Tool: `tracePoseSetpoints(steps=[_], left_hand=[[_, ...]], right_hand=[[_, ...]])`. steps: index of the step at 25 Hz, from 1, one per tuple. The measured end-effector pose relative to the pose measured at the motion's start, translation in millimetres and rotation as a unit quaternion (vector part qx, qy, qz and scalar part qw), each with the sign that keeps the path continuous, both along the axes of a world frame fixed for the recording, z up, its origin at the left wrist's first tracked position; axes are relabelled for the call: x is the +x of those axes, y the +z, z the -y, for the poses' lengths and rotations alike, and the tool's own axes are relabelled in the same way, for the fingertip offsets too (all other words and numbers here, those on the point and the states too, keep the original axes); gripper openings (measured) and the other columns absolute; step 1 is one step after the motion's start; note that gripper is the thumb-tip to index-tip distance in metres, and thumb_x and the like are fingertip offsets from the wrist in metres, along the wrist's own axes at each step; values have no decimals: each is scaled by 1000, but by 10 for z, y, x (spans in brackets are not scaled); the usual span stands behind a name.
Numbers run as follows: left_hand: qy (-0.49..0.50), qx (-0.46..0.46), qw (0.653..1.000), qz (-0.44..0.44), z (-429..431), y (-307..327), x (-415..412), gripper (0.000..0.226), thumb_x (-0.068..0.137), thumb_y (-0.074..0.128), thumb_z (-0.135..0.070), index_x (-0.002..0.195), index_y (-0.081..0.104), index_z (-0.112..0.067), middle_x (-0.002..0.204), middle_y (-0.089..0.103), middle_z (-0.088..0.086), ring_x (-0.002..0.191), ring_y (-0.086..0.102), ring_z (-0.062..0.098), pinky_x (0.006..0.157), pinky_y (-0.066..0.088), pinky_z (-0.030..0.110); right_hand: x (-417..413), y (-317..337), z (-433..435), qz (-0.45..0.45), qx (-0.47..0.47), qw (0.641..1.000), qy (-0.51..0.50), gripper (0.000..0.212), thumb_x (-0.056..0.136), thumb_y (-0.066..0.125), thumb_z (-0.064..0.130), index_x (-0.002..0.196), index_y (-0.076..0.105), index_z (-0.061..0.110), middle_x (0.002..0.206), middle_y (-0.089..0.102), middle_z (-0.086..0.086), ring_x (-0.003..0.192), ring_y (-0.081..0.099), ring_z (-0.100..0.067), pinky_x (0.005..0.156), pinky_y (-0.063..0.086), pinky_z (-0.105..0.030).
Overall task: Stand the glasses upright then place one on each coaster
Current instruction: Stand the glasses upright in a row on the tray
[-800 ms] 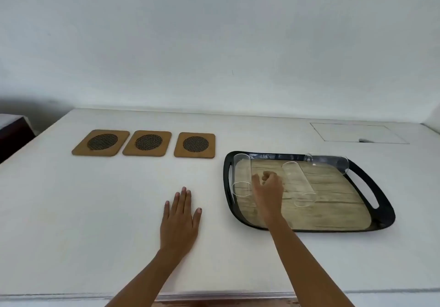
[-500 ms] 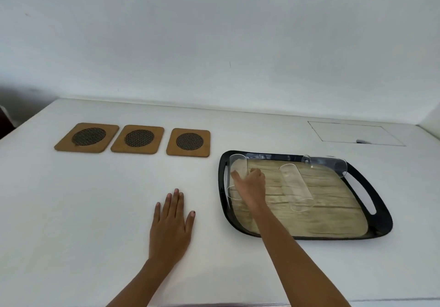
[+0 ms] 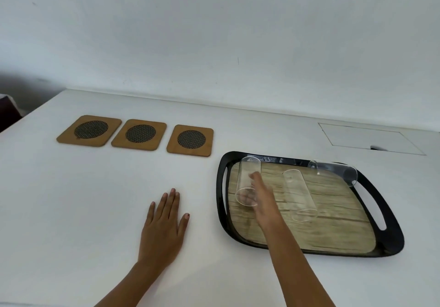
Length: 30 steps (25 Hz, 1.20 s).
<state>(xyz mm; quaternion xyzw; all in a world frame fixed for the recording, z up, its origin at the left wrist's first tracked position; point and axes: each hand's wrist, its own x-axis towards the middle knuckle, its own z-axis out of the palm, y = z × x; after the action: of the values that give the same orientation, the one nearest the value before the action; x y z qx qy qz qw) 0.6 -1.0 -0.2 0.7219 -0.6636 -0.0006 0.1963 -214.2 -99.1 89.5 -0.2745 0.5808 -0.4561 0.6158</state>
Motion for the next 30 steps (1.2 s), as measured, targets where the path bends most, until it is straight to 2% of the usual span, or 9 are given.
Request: tracePoseSetpoints(steps=[3, 6, 7, 9, 12, 17, 23, 26, 30], left_hand=[[1, 0, 1000, -2, 3, -5, -2, 66, 96, 11, -52, 149, 21, -13, 154, 24, 3, 142, 19, 17, 114, 4, 33], [5, -1, 1000, -5, 5, -8, 0, 67, 96, 10, -53, 149, 20, -14, 155, 24, 2, 142, 19, 16, 114, 4, 33], [6, -1, 1000, -6, 4, -8, -2, 66, 96, 10, -53, 149, 20, -14, 154, 25, 2, 142, 19, 16, 114, 4, 33], [8, -1, 1000, -8, 0, -10, -7, 66, 96, 11, -53, 149, 20, -14, 155, 24, 1, 142, 18, 15, 114, 5, 33], [9, -1, 1000, -6, 3, -15, -4, 66, 96, 13, -53, 149, 19, -15, 155, 23, 1, 142, 17, 15, 114, 5, 33], [12, 3, 1000, -7, 2, 1, -11, 64, 95, 17, -51, 149, 20, -16, 155, 23, -1, 142, 16, 13, 115, 6, 33], [12, 2, 1000, -10, 1, 12, -10, 63, 96, 20, -49, 149, 20, -16, 155, 23, -1, 142, 16, 12, 115, 6, 33], [12, 4, 1000, -9, 3, 12, -10, 63, 96, 19, -50, 149, 20, -16, 155, 23, -1, 142, 15, 12, 115, 7, 34], [9, 1, 1000, -11, 2, 15, -6, 63, 96, 20, -50, 149, 22, -15, 155, 24, 0, 142, 17, 13, 115, 6, 34]], right_hand=[[-163, 60, -54, 333, 40, 941, -36, 42, 70, 78, 19, 99, 56, -1, 99, 56, -18, 89, 63, -31, 63, 62, -39], [-216, 167, -133, 436, -33, 899, -4, 63, 45, 94, 7, 98, 61, -3, 110, 62, -21, 104, 66, -40, 74, 60, -53], [-214, 163, -141, 375, -79, 924, 1, 60, 49, 94, 7, 99, 60, 3, 115, 62, -17, 106, 67, -39, 78, 59, -52], [-210, 138, -153, 101, -169, 980, -18, 61, 67, 87, 13, 116, 51, 15, 128, 53, -9, 110, 64, -27, 75, 60, -36], [-191, 23, -85, -221, -292, 930, -26, 71, 71, 86, 15, 124, 40, 26, 129, 42, -1, 113, 59, -18, 78, 49, -7], [-73, -260, 17, -301, -312, 900, 39, 65, 71, 84, 15, 120, 42, 19, 123, 37, 3, 119, 58, -23, 81, 45, -6], [16, -331, 26, -334, -312, 888, 44, 66, 70, 85, 20, 120, 41, 20, 120, 37, 4, 113, 57, -23, 95, 53, -41], [52, -321, -6, -338, -321, 884, 39, 68, 71, 84, 17, 124, 42, 12, 121, 37, 1, 113, 54, -21, 98, 51, -35], [71, -302, -54, -352, -319, 879, 48, 72, 73, 83, 18, 130, 40, 7, 127, 37, -8, 115, 45, -11, 91, 39, -5]])
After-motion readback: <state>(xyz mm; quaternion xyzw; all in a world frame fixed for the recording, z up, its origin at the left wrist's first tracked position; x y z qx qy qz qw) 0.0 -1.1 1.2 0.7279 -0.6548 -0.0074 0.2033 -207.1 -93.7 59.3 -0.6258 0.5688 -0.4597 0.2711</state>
